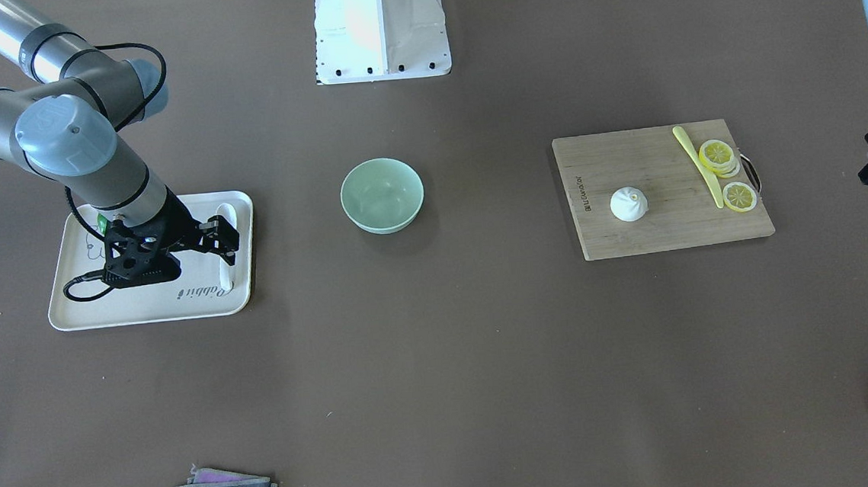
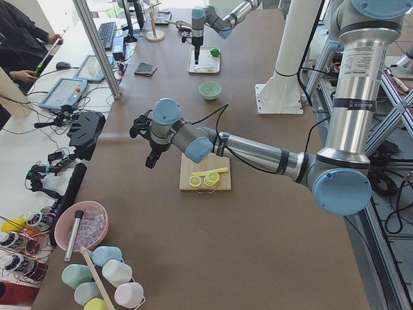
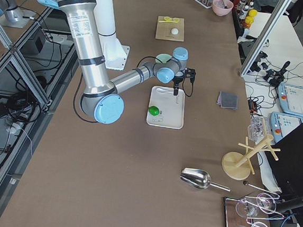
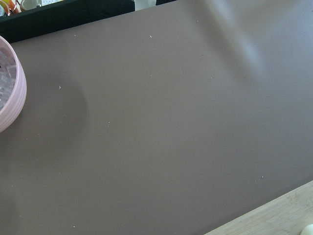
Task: Put spoon and bun in bowl
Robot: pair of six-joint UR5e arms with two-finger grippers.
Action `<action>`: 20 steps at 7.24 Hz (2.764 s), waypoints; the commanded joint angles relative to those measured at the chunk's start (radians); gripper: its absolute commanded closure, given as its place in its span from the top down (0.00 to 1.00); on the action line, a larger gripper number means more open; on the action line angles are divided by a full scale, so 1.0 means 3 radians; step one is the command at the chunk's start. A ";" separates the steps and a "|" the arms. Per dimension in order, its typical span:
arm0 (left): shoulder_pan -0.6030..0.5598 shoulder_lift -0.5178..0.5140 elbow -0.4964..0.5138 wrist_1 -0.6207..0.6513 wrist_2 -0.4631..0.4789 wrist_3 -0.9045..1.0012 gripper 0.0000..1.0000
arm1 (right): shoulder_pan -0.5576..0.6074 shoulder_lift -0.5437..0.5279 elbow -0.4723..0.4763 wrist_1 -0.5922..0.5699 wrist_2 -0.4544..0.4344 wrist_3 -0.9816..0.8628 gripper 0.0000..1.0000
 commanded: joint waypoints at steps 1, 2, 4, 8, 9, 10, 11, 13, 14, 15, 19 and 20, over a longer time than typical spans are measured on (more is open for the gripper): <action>0.0000 0.0003 0.0008 0.0000 -0.0007 0.0003 0.98 | -0.0098 0.0008 -0.0064 0.0000 -0.0050 0.0037 0.65; 0.0000 0.0003 0.0013 0.0005 -0.0007 0.0003 0.98 | -0.0103 0.0008 -0.0064 0.0000 -0.0060 0.0057 0.64; 0.0000 -0.0002 0.0008 0.0031 -0.0007 0.0008 0.98 | -0.0144 0.0003 -0.0075 -0.0020 -0.0060 0.0057 0.66; 0.0000 -0.0007 0.0008 0.0046 -0.0012 0.0008 0.98 | -0.0190 0.0008 -0.0126 -0.0031 -0.0081 0.0057 0.30; 0.0000 -0.0002 0.0008 0.0046 -0.0012 0.0008 0.98 | -0.0185 0.0013 -0.0126 -0.0021 -0.0076 0.0057 0.10; 0.0000 -0.0007 0.0008 0.0046 -0.0012 0.0008 0.98 | -0.0180 0.0013 -0.0126 -0.0031 -0.0076 0.0057 0.00; 0.0000 -0.0007 -0.0007 0.0046 -0.0017 0.0008 0.98 | -0.0170 0.0013 -0.0116 -0.0036 -0.0066 0.0057 0.00; 0.0000 -0.0007 -0.0027 0.0041 -0.0017 0.0003 0.98 | 0.0023 0.0013 0.0016 -0.0066 0.0041 0.0057 0.00; 0.0000 -0.0023 -0.0048 0.0041 -0.0012 -0.0028 0.98 | 0.0156 0.0054 0.0230 -0.0289 0.0194 0.0052 0.00; 0.0061 -0.0124 -0.0048 0.0031 -0.0017 -0.0276 0.98 | 0.0188 0.0252 0.0359 -0.0610 0.0195 0.0052 0.00; 0.1050 -0.0222 -0.0257 0.0020 0.0450 -0.0611 0.98 | 0.0000 0.0759 0.0340 -0.0874 0.0094 0.0246 0.00; 0.1306 -0.0263 -0.0339 0.0020 0.0630 -0.0727 0.98 | -0.0123 0.0856 0.0339 -0.0854 -0.0028 0.0272 0.00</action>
